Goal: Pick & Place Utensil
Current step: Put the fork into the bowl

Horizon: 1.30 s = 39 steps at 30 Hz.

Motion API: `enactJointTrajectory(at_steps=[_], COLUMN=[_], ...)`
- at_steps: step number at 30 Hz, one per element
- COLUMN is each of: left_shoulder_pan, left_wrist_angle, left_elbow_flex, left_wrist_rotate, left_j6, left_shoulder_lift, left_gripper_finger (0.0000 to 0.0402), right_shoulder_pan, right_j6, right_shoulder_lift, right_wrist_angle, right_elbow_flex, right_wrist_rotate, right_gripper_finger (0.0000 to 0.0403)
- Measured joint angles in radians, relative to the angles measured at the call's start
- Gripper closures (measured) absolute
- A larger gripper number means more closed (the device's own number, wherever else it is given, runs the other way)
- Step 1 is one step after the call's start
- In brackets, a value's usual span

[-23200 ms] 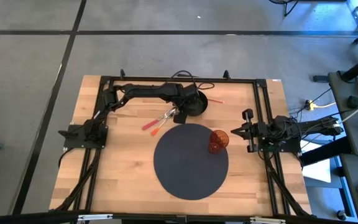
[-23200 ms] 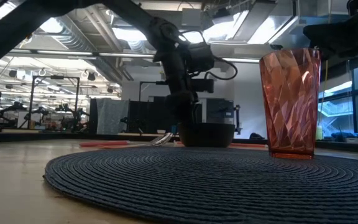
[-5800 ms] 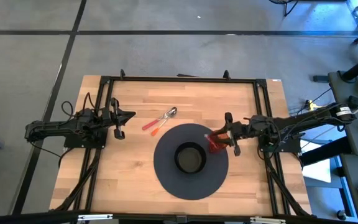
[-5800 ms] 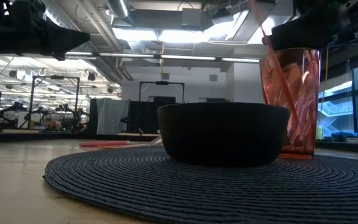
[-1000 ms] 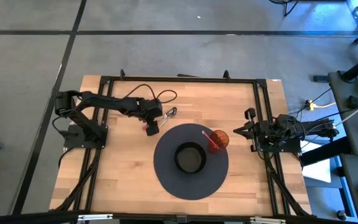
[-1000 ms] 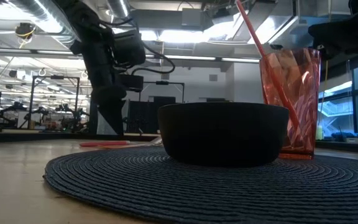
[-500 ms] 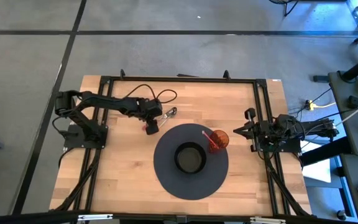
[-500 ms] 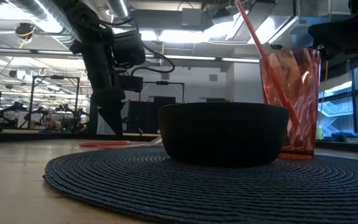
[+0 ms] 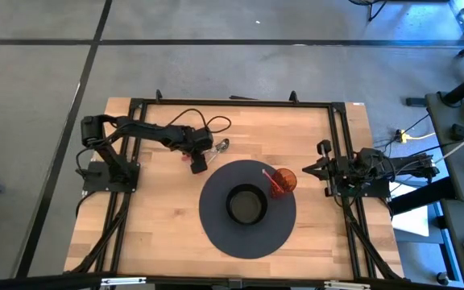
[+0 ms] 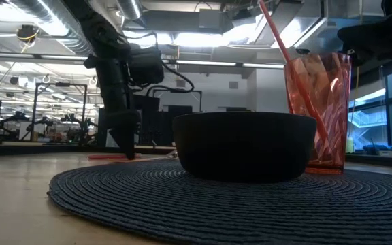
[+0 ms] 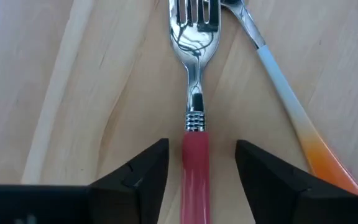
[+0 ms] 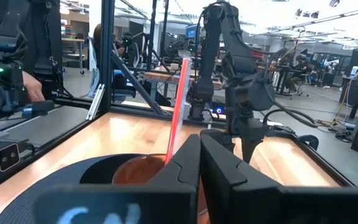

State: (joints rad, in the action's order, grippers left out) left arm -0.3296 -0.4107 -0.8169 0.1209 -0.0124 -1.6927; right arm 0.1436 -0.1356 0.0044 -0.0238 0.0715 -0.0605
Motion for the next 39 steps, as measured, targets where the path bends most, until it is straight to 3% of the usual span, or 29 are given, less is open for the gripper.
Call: enactJointTrajectory(at_steps=[6, 14, 24, 32, 39], left_shoulder_pan=[-0.009, -0.011, -0.016, -0.001, 0.005], left_wrist_angle=[-0.001, 0.014, 0.024, 0.131, 0.314], left_elbow_flex=[0.0, 0.0, 0.011, 0.07, 0.273], left_wrist_rotate=[-0.012, -0.002, 0.132, 0.156, 0.009], left_j6=[-0.004, 0.011, -0.008, 0.022, 0.081], left_shoulder_lift=[0.002, 0.001, 0.06, 0.329, 0.729], left_gripper_finger=[0.0246, 0.0365, 0.0365, 0.0365, 0.0365], right_shoulder_pan=[0.0, 0.0, 0.0, 0.0, 0.0], right_j6=[0.0, 0.0, 0.0, 0.0, 0.0], right_shoulder_lift=[0.0, 0.0, 0.0, 0.0, 0.0], right_wrist_angle=[0.0, 0.0, 0.0, 0.001, 0.011], right_elbow_flex=[0.0, 0.0, 0.0, 0.0, 0.0], right_wrist_rotate=[0.0, 0.0, 0.0, 0.0, 0.0], right_gripper_finger=[0.0391, 0.0391, 0.0391, 0.0391, 0.0391])
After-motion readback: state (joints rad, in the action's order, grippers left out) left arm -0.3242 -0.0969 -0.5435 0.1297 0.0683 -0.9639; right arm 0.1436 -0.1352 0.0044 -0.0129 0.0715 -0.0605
